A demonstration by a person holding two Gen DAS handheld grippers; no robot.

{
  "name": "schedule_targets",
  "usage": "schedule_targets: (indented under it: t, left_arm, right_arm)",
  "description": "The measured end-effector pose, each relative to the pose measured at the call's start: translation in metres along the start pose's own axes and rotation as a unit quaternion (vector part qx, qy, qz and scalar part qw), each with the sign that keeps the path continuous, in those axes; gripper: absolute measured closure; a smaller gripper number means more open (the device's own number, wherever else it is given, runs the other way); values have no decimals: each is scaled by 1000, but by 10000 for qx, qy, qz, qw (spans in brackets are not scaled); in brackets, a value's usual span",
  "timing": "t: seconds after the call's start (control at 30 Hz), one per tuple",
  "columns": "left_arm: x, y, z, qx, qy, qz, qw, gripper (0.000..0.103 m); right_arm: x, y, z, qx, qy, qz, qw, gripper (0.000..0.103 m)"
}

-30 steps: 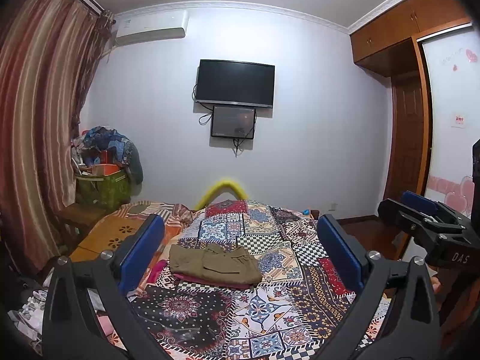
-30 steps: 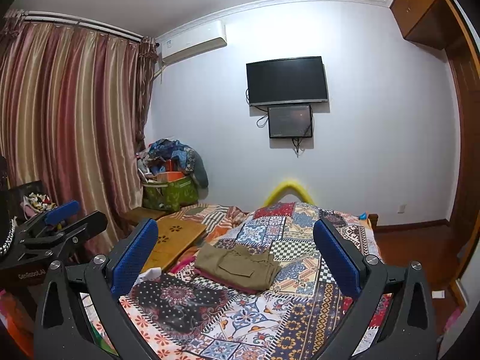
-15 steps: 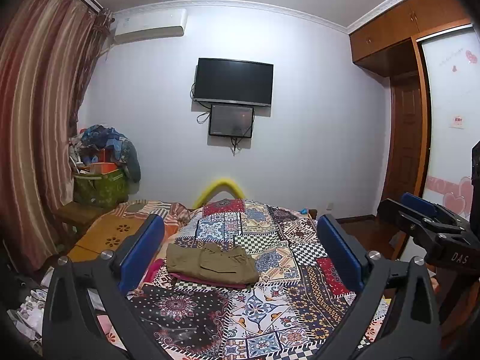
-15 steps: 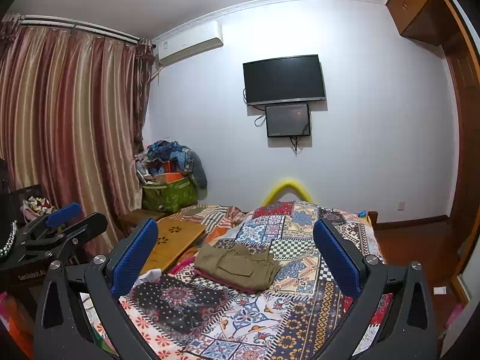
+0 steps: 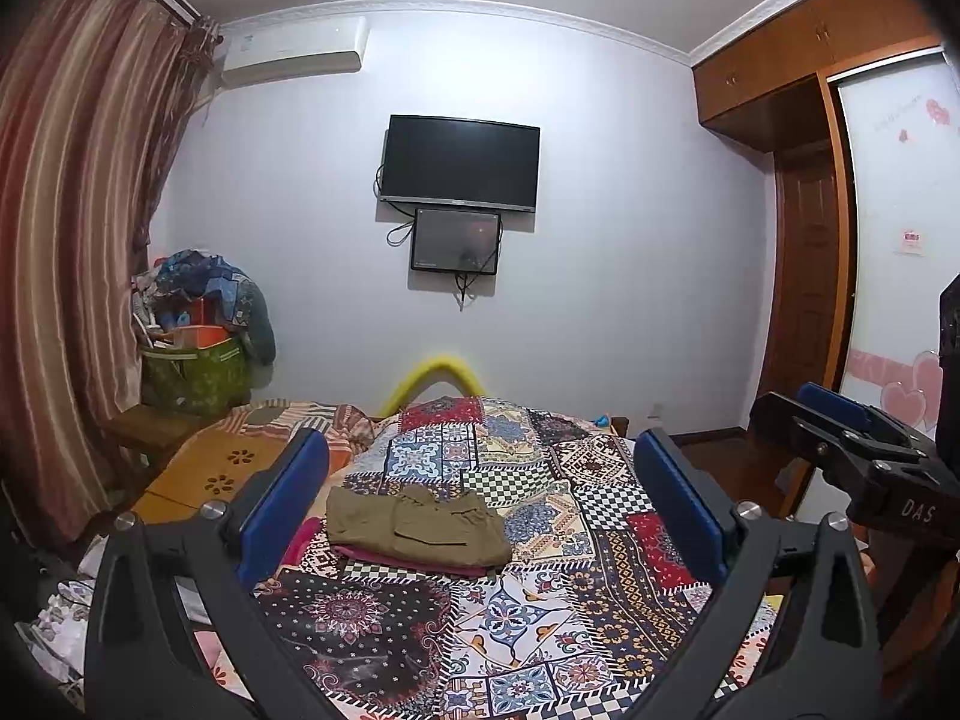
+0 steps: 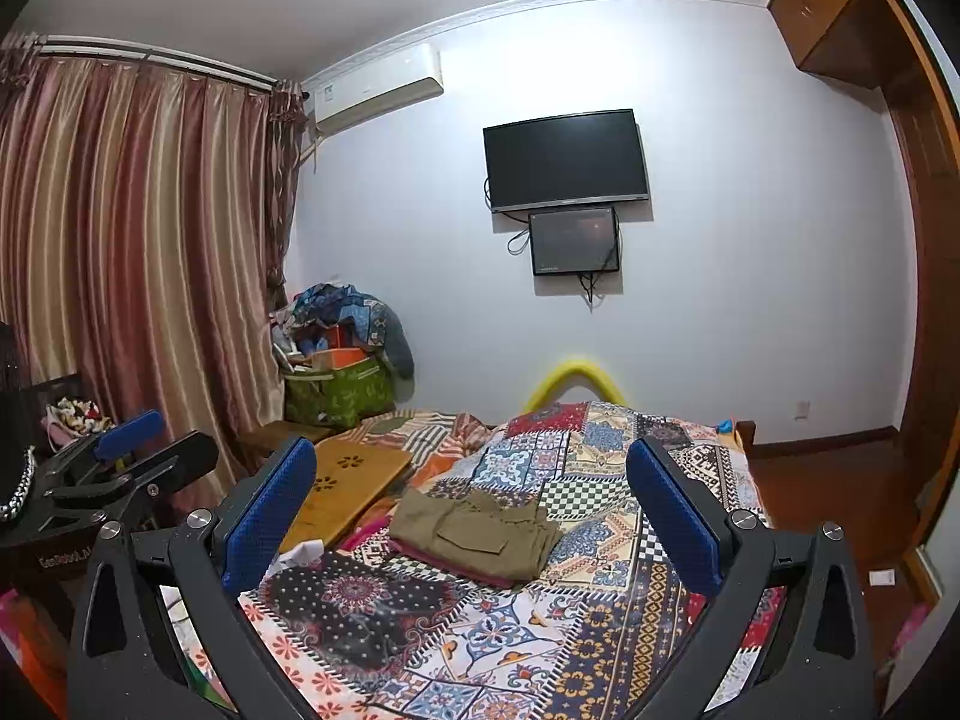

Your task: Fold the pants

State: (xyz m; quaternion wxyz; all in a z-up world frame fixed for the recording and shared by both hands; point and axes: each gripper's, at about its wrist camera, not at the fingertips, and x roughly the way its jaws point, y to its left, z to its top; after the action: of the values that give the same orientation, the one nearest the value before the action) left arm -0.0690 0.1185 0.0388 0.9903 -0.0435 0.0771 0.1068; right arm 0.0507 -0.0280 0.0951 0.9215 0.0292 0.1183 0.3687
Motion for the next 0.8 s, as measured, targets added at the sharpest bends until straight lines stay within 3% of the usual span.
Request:
schedule_targets:
  t: [0.8]
  left_arm:
    - [3, -3, -3, 18, 77, -43, 10000, 0]
  right_arm:
    - [1, 3, 1, -9, 42, -25, 10000, 0]
